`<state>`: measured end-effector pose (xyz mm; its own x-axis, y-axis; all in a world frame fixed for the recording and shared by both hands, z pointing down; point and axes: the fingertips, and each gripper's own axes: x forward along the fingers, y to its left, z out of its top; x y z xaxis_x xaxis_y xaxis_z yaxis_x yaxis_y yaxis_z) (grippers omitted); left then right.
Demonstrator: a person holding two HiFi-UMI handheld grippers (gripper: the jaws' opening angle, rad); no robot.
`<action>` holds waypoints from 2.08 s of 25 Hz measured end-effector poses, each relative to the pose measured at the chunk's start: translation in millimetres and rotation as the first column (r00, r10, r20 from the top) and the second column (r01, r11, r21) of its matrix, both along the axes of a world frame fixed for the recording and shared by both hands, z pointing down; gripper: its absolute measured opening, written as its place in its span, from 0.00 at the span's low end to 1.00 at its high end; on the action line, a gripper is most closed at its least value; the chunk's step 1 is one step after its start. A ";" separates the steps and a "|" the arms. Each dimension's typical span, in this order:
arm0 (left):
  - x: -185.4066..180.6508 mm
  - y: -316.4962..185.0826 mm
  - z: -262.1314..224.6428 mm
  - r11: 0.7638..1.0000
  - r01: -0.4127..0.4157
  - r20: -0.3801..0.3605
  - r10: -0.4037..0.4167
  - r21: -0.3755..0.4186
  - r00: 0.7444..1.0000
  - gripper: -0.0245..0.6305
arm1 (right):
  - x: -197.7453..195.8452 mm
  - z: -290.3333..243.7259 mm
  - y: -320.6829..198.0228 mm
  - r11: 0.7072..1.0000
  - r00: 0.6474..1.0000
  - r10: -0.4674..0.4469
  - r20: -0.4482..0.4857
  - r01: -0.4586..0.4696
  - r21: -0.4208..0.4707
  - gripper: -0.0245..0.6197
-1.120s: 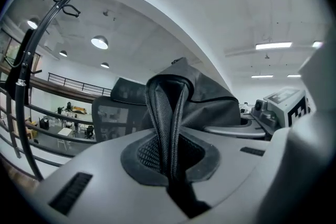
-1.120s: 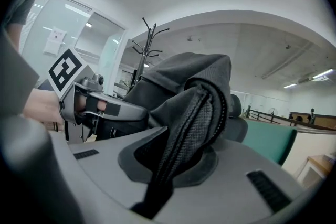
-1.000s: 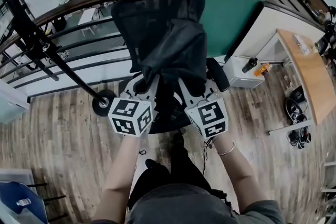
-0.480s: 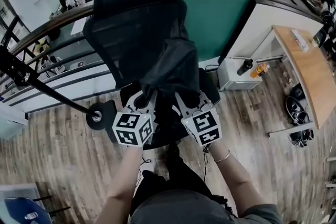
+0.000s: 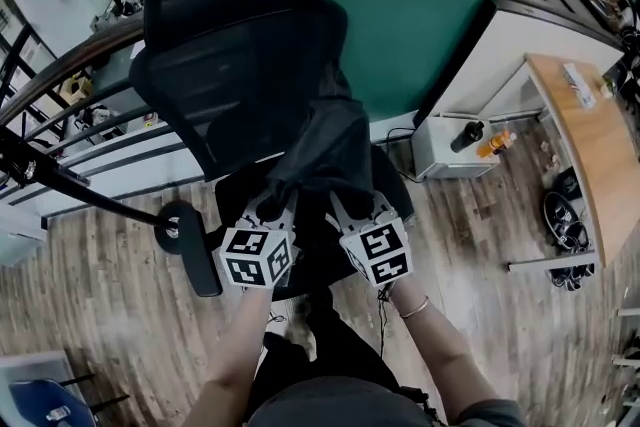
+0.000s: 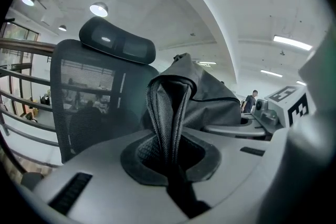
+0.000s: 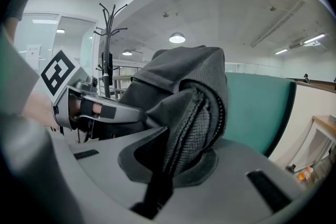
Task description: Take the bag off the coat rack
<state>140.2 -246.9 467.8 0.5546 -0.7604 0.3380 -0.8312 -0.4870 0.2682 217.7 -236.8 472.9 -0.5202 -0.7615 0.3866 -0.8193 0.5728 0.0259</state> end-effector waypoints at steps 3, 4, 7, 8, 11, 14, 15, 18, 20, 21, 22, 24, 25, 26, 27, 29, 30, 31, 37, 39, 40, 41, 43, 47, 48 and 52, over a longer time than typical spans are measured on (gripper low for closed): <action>2.2 -12.5 12.5 1.000 0.003 0.005 -0.003 -0.023 1.000 0.10 | 2.5 11.9 -13.0 1.000 1.000 0.005 0.004 -0.005 -0.022 0.08; 2.6 -16.1 16.3 1.000 0.004 0.006 -0.004 -0.030 1.000 0.10 | 3.2 15.7 -16.7 1.000 1.000 0.007 0.004 -0.007 -0.030 0.08; 3.9 -26.4 28.0 0.999 0.004 0.008 -0.004 -0.046 1.000 0.10 | 4.8 27.5 -27.0 0.999 1.000 0.009 -0.001 -0.009 -0.051 0.08; 4.7 -30.1 32.4 0.999 0.003 0.010 -0.003 -0.052 1.000 0.10 | 5.5 31.5 -30.7 0.998 1.000 0.010 -0.002 -0.010 -0.056 0.08; 7.1 -41.4 45.6 0.998 0.003 0.021 -0.002 -0.070 1.000 0.10 | 8.1 44.0 -42.3 0.997 1.000 0.010 -0.003 -0.011 -0.071 0.08; 8.5 -51.7 57.6 0.996 0.005 0.031 -0.002 -0.088 1.000 0.10 | 9.8 56.4 -52.1 0.996 1.000 0.013 -0.002 -0.013 -0.093 0.08; 9.4 -54.8 61.6 0.996 0.004 0.033 0.000 -0.095 0.999 0.10 | 10.8 60.3 -55.0 0.995 1.000 0.017 -0.003 -0.017 -0.102 0.08; 11.0 -63.3 74.0 0.993 0.002 0.044 0.004 -0.116 0.999 0.10 | 12.6 72.2 -63.0 0.992 1.000 0.029 -0.002 -0.029 -0.123 0.08; 10.5 -68.4 83.3 0.992 0.010 0.053 -0.003 -0.130 0.999 0.10 | 12.4 81.6 -67.9 0.990 1.000 0.029 -0.001 -0.028 -0.137 0.08; 10.3 -70.7 88.3 0.990 0.014 0.057 -0.006 -0.137 0.998 0.10 | 12.4 86.6 -70.1 0.989 1.000 0.027 -0.001 -0.027 -0.146 0.08; 10.3 -72.7 93.1 0.989 0.017 0.061 -0.008 -0.146 0.998 0.10 | 12.6 91.4 -72.3 0.987 1.000 0.026 -0.001 -0.026 -0.156 0.08; 11.1 -75.9 101.3 0.987 0.019 0.067 -0.008 -0.162 0.998 0.10 | 13.7 99.8 -76.1 0.984 1.000 0.023 0.001 -0.023 -0.177 0.08; 11.3 -77.2 104.7 0.985 0.020 0.070 -0.008 -0.169 0.997 0.10 | 14.0 103.2 -77.6 0.982 1.000 0.022 0.003 -0.021 -0.186 0.08; 11.0 -78.3 107.6 0.984 0.022 0.072 -0.010 -0.175 0.997 0.10 | 13.8 106.1 -78.9 0.981 1.000 0.020 0.005 -0.018 -0.193 0.08; 10.1 -79.5 110.0 0.983 0.027 0.071 -0.014 -0.179 0.997 0.10 | 13.0 108.2 -80.3 0.980 1.000 0.016 0.005 -0.015 -0.196 0.08; 7.7 -83.5 113.3 0.982 0.036 0.067 -0.024 -0.184 0.997 0.10 | 10.9 110.5 -84.5 0.980 1.000 0.008 0.004 -0.007 -0.197 0.08; 6.7 -86.3 114.9 0.981 0.040 0.067 -0.028 -0.188 0.997 0.10 | 9.9 111.6 -87.5 0.980 1.000 0.005 0.003 -0.005 -0.198 0.08; 5.4 -89.1 116.9 0.980 0.043 0.069 -0.031 -0.193 0.997 0.10 | 8.9 113.2 -90.6 0.979 1.000 0.003 0.002 -0.003 -0.202 0.08; -2.7 -102.0 130.7 0.972 0.076 0.080 -0.060 -0.223 0.995 0.10 | 1.1 124.3 -105.0 0.976 1.000 -0.024 -0.003 0.023 -0.217 0.08; -6.8 -105.0 133.5 0.970 0.082 0.085 -0.064 -0.228 0.994 0.11 | -2.7 126.6 -108.1 0.975 0.999 -0.035 -0.004 0.033 -0.221 0.08; -8.3 -106.9 135.3 0.969 0.085 0.088 -0.066 -0.231 0.994 0.11 | -4.0 128.2 -109.9 0.974 0.999 -0.037 -0.002 0.035 -0.225 0.08; -9.1 -109.3 137.6 0.968 0.089 0.091 -0.069 -0.235 0.993 0.11 | -4.5 130.1 -112.2 0.973 0.999 -0.037 0.001 0.036 -0.230 0.08; -10.0 -114.4 142.7 0.965 0.098 0.095 -0.077 -0.244 0.993 0.12 | -5.0 133.9 -117.3 0.970 0.999 -0.037 0.007 0.038 -0.238 0.08; -16.4 -121.0 150.6 0.959 0.117 0.098 -0.094 -0.257 0.991 0.13 | -10.9 138.7 -123.8 0.968 0.999 -0.051 0.004 0.051 -0.246 0.08; -18.3 -122.0 152.2 0.958 0.122 0.100 -0.099 -0.260 0.990 0.13 | -12.6 139.8 -124.8 0.967 0.998 -0.055 0.005 0.054 -0.249 0.08; -25.4 -125.4 158.1 0.953 0.138 0.099 -0.115 -0.271 0.988 0.15 | -19.3 143.6 -128.9 0.964 0.998 -0.062 0.008 0.062 -0.259 0.09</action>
<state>114.8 -372.3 625.9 0.4218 -0.6927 0.5850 -0.9058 -0.2929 0.3063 198.4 -365.7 616.5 -0.5635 -0.6017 0.5661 -0.7817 0.6101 -0.1296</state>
